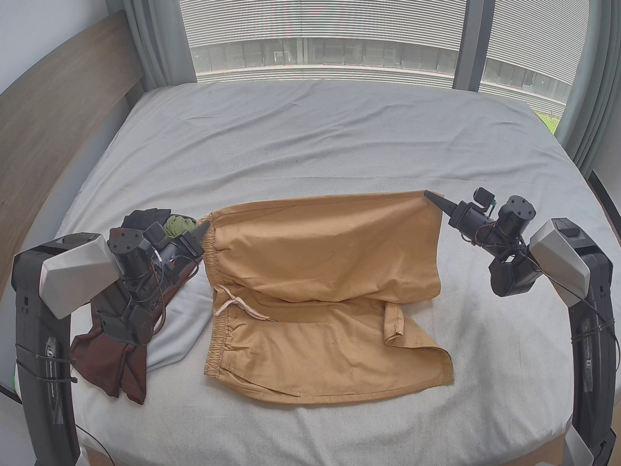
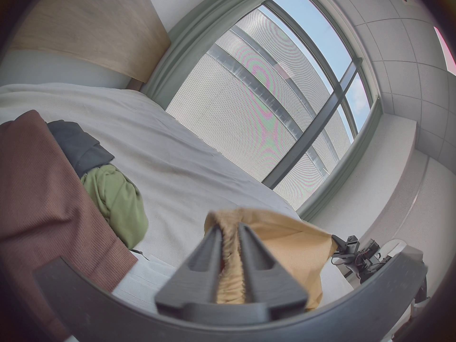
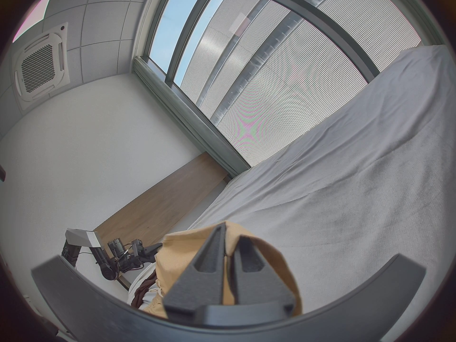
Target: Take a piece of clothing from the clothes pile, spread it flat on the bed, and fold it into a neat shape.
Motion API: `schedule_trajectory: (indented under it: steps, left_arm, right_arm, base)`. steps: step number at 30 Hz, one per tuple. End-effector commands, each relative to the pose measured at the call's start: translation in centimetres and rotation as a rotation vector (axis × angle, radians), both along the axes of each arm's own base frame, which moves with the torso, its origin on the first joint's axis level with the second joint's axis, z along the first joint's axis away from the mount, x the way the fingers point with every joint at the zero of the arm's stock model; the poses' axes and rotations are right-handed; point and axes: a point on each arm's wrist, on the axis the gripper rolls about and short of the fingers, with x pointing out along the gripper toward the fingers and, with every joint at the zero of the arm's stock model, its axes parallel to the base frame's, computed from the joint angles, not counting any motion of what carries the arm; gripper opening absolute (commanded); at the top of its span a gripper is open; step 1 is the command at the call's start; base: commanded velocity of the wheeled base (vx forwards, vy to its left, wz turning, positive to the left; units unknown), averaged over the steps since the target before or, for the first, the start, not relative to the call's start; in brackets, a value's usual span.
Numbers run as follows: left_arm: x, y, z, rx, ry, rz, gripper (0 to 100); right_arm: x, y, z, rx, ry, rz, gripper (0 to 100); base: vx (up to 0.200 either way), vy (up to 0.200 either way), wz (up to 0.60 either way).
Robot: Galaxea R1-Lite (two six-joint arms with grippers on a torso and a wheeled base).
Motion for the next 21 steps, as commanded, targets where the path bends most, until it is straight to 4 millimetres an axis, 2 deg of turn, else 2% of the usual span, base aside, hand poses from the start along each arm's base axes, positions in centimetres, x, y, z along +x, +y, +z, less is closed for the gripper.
schedule_trajectory:
  steps: [1, 7, 13, 16, 21]
  left_arm:
    - [0.4, 0.0, 0.4, -0.025, -0.017, -0.002, 100]
    - [1.2, -0.1, 0.8, -0.075, -0.032, 0.040, 100]
    - [1.0, -0.2, 0.4, -0.075, -0.019, 0.050, 100]
    - [-0.4, 0.0, 1.0, -0.065, 0.007, 0.054, 100]
    - [-4.7, -0.2, 2.5, -0.049, 0.082, 0.010, 100]
  right_arm:
    - [0.8, 0.2, -0.2, 0.001, -0.017, 0.003, 100]
    - [1.0, 0.2, 0.3, 0.010, -0.028, -0.024, 100]
    - [0.1, 0.0, 1.3, 0.008, -0.011, -0.029, 100]
    - [-2.1, 0.2, 0.8, -0.029, 0.041, -0.032, 100]
    - [-6.2, 0.8, -0.6, -0.148, 0.092, -0.036, 100]
  base:
    - [0.000, 0.000, 0.00]
    - [0.000, 0.000, 0.00]
    - [0.000, 0.000, 0.00]
    - [0.000, 0.000, 0.00]
    - [0.000, 0.000, 0.00]
